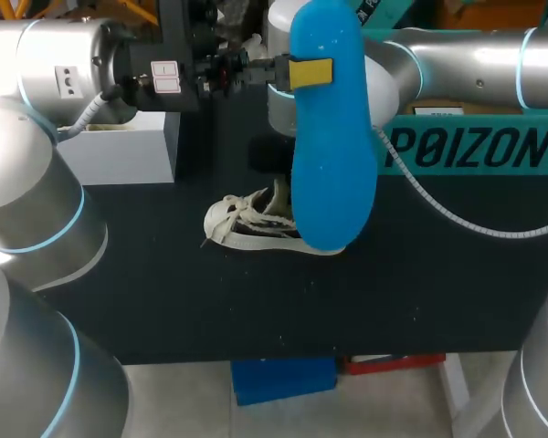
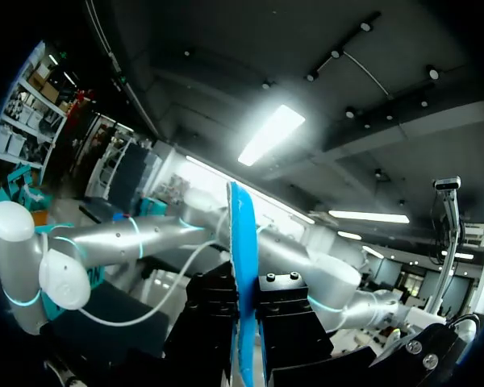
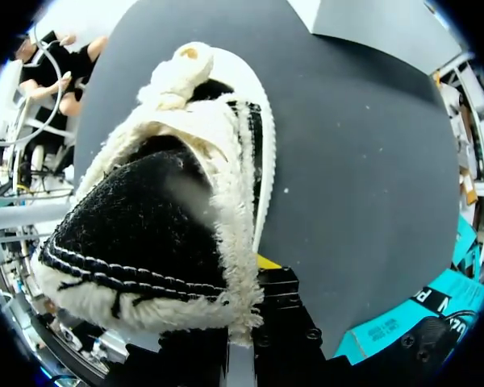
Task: Take the shoe out of the shoebox, open the shoe tongue, remove and reinsert the insole, then place the shoe into the shoebox
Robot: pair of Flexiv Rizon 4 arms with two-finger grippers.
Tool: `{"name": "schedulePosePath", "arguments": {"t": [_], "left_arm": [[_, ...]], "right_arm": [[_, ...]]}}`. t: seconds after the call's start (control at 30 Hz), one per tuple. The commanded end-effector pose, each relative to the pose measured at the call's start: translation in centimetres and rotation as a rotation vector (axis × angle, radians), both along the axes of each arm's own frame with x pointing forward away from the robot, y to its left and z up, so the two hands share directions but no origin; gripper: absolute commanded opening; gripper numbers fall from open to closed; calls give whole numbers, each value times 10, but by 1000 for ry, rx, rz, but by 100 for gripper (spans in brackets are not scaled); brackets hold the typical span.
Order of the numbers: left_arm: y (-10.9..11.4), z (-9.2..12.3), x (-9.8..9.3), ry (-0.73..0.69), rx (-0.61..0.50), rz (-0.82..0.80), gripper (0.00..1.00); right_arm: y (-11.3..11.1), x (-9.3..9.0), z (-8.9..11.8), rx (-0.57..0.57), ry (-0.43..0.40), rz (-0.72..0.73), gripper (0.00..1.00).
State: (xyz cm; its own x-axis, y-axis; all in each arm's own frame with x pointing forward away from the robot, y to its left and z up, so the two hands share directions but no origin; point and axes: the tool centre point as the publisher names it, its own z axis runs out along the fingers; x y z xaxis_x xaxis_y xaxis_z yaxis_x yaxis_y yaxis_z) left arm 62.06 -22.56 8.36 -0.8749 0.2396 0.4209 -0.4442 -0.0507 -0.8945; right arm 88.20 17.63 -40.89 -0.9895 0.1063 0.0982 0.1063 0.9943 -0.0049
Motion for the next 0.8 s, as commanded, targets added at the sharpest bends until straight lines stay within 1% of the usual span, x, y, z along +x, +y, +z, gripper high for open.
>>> {"name": "schedulePosePath", "arguments": {"t": [0.03,0.17,0.3,0.37,0.47,0.57,0.63,0.8], "left_arm": [[-1,-1,-1,1,3,3,0],[-1,-1,-1,1,3,3,0],[-1,-1,-1,1,3,3,0],[-1,-1,-1,1,3,3,0],[-1,-1,-1,1,3,3,0],[-1,-1,-1,1,3,3,0],[-1,-1,-1,1,3,3,0],[-1,-1,-1,1,3,3,0]], "right_arm": [[0,2,-5,-14,-2,-21,0],[-5,4,2,-33,-5,-61,0],[-12,6,16,-54,-20,-126,0],[-15,8,26,-67,-37,-166,0],[-18,10,42,-76,-27,-305,0],[-16,6,59,-79,-40,-381,0],[-16,3,69,-62,-42,-442,0],[-16,-2,85,2,-37,-679,0]]}}
